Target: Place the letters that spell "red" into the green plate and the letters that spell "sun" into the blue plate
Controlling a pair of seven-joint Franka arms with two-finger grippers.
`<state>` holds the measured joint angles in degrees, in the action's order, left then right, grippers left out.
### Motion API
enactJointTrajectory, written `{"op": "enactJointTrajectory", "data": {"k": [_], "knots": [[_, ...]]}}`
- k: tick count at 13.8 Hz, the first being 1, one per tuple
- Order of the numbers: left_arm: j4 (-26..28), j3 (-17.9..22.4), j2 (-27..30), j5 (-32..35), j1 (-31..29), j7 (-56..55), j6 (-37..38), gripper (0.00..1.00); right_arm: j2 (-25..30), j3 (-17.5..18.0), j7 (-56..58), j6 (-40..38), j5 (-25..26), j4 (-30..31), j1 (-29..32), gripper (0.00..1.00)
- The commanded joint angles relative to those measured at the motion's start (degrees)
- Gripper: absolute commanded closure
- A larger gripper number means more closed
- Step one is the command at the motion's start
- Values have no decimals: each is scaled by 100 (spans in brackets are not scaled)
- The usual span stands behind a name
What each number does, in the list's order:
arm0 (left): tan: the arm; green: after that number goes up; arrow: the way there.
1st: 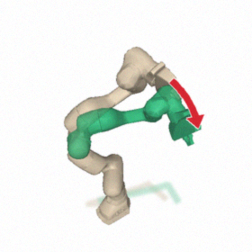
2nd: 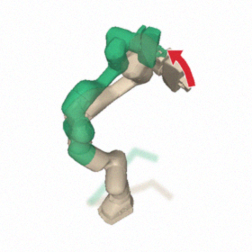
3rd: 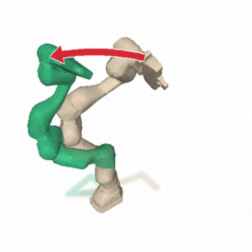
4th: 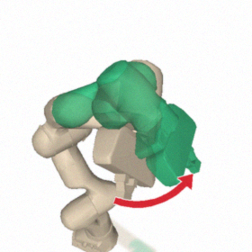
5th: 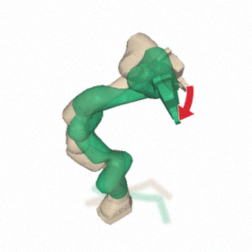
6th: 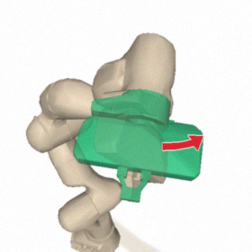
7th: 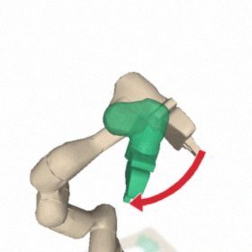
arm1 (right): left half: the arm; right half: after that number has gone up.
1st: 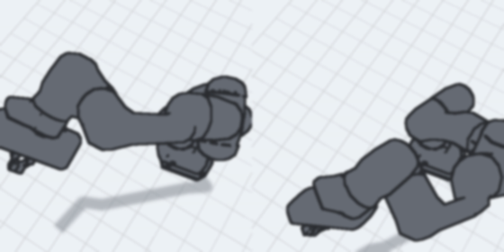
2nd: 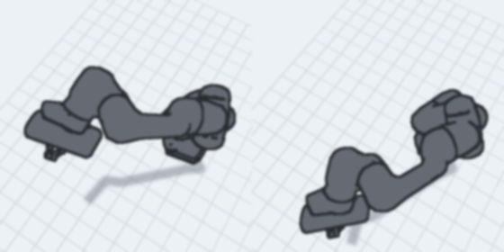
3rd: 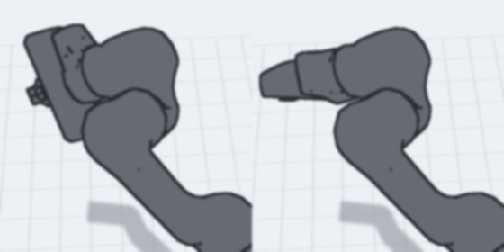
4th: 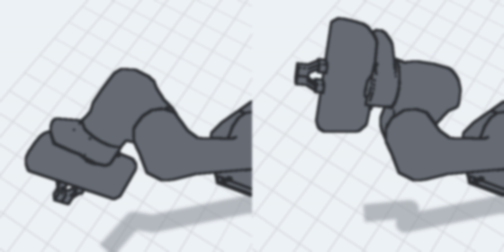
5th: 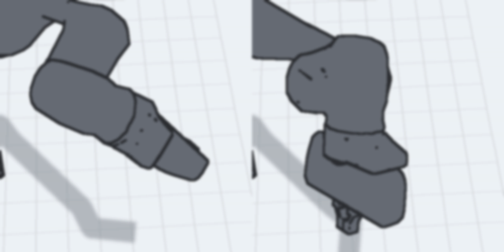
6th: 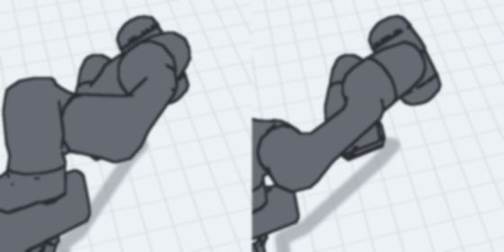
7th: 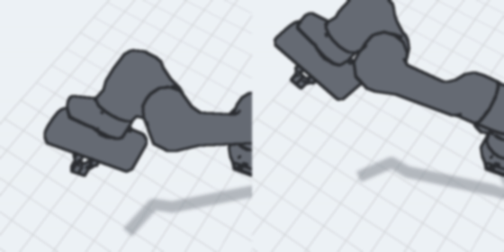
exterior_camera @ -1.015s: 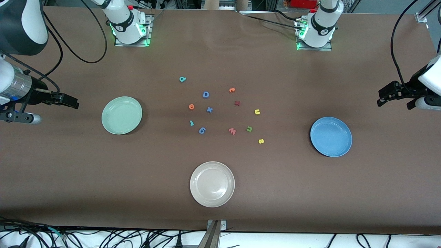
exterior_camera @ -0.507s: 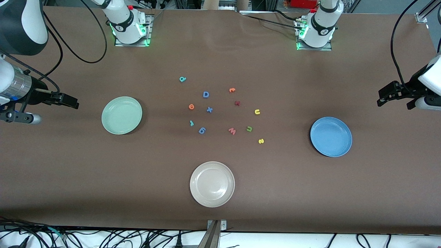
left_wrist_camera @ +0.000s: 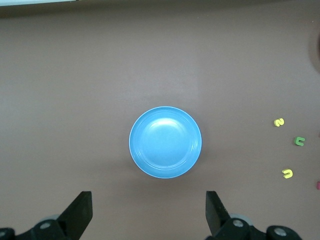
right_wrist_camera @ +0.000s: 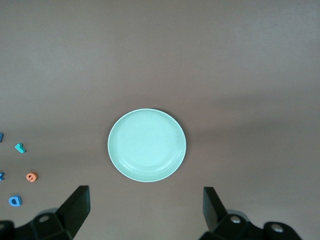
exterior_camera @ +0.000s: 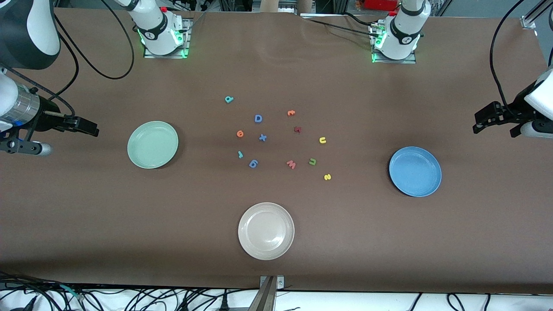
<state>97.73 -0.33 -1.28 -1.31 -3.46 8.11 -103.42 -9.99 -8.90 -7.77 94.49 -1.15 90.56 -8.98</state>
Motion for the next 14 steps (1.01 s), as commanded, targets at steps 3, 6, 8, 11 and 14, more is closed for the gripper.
{"op": "enactJointTrajectory", "data": {"k": [3, 6, 8, 11, 14], "knots": [[-70, 15, -30, -159, 12, 147, 32, 0, 6, 2, 48, -71, -8, -91, 28, 0], [-70, 15, -30, -159, 12, 147, 41, 0, 6, -7, 48, -62, -16, -91, 28, 0], [-70, 15, -30, -159, 12, 147, 41, 0, 6, -42, 48, -62, -16, -91, 28, 0], [-70, 15, -30, -159, 12, 147, 32, 0, 6, -42, 48, -62, -8, -91, 28, 0], [-70, 15, -30, -159, 12, 147, 41, 0, 6, -104, 65, -62, -8, -91, 28, 0]]}}
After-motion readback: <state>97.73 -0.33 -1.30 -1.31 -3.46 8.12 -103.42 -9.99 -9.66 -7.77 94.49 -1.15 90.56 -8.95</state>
